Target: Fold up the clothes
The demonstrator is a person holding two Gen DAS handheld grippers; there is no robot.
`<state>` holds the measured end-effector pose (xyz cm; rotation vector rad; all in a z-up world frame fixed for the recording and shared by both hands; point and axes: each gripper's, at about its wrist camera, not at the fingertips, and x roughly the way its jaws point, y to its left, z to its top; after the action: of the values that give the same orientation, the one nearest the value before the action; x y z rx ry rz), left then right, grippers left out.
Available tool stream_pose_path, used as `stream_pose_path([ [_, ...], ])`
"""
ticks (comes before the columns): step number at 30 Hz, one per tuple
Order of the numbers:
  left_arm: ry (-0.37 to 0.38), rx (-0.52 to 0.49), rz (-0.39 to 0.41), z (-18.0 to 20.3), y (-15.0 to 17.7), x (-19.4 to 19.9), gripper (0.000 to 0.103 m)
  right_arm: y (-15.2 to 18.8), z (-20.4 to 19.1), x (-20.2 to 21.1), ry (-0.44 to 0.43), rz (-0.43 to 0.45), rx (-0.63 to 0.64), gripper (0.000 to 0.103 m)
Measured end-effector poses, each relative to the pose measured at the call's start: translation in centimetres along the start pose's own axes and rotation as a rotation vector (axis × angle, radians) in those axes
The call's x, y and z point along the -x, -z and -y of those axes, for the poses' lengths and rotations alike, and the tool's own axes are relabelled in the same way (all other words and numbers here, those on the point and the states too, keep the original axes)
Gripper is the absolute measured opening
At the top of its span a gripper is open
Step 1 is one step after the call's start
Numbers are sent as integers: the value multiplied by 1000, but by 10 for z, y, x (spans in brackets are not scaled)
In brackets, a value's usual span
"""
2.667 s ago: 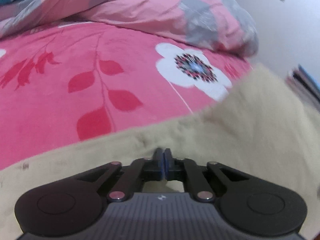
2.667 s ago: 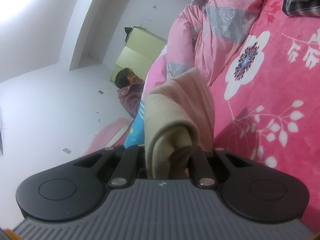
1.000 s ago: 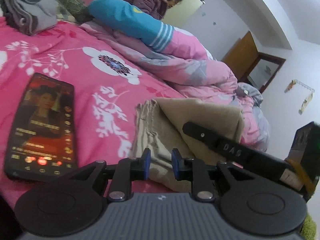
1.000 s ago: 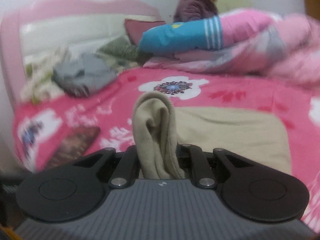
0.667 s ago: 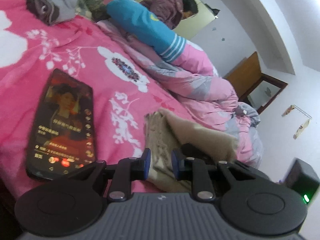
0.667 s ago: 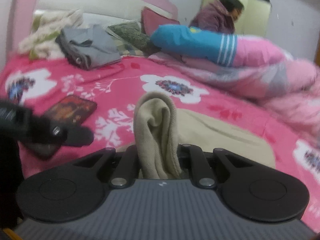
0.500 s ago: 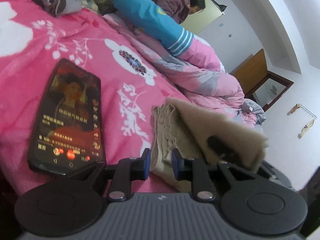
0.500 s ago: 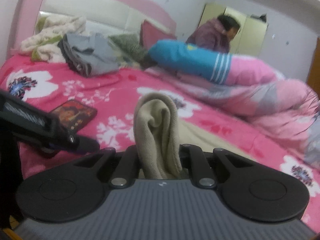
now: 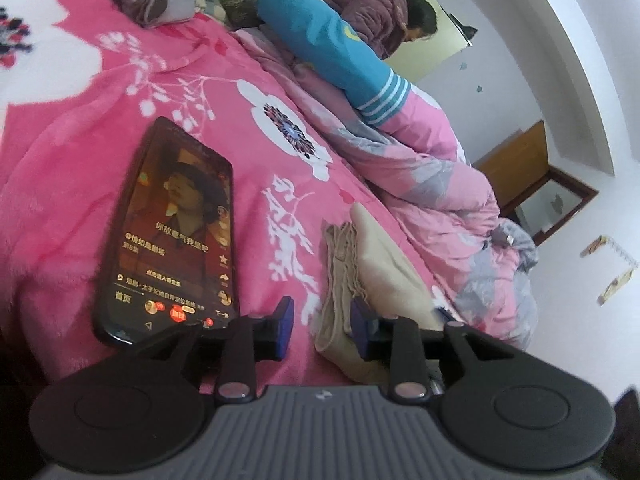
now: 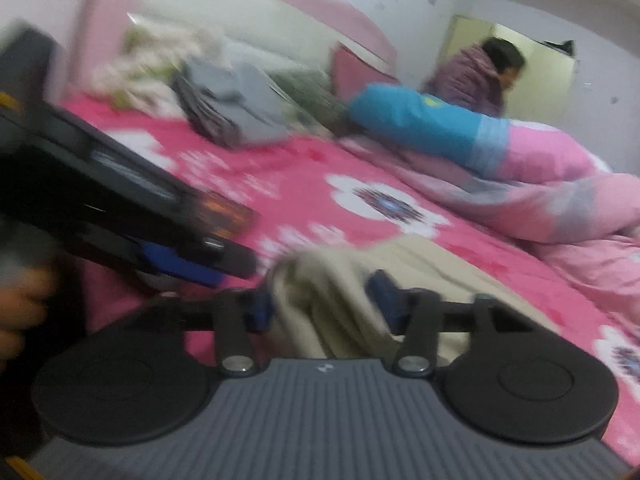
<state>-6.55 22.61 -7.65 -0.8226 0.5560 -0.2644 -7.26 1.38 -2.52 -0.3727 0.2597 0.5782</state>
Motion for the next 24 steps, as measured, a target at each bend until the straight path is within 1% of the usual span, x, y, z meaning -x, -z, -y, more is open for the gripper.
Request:
stream_pose_path([
  [2,26,19,-10,-1,-1,0,36,2,1,19,-87,56,-21,69],
  [3,43,27,-19,-2,-1,0,38,5,1,28,-116,81,-25,76],
  [4,61,31,-30,-1,-1,-1,40,7,1,38,-138,104,-26,81],
  [5,77,32,-41,-1,-1,-2,41,11,1,47,-138,116,-14,81],
  [6,91,29,-52,1,0,-3,43,14,1,53,-114,113,5,81],
  [10,119,10,-67,9,1,-5,44,28,8,73,24,69,74,81],
  [12,135,15,-66,11,0,-4,44,34,18,82,89,48,71,81],
  [14,151,11,-60,14,-2,-1,46,39,28,87,137,34,62,80],
  [16,155,-13,-46,19,-4,4,48,43,37,91,176,25,54,80],
  [18,163,-57,-50,27,-3,7,52,46,45,94,199,27,30,79],
  [20,160,-106,-79,36,0,4,55,49,54,93,202,18,-3,78],
  [22,130,-154,-124,45,6,-4,55,54,59,87,199,-6,-17,69],
  [23,111,-176,-145,49,9,-9,54,57,61,82,190,-19,-19,67],
  [24,87,-191,-156,53,12,-14,52,59,63,77,179,-29,-20,63],
])
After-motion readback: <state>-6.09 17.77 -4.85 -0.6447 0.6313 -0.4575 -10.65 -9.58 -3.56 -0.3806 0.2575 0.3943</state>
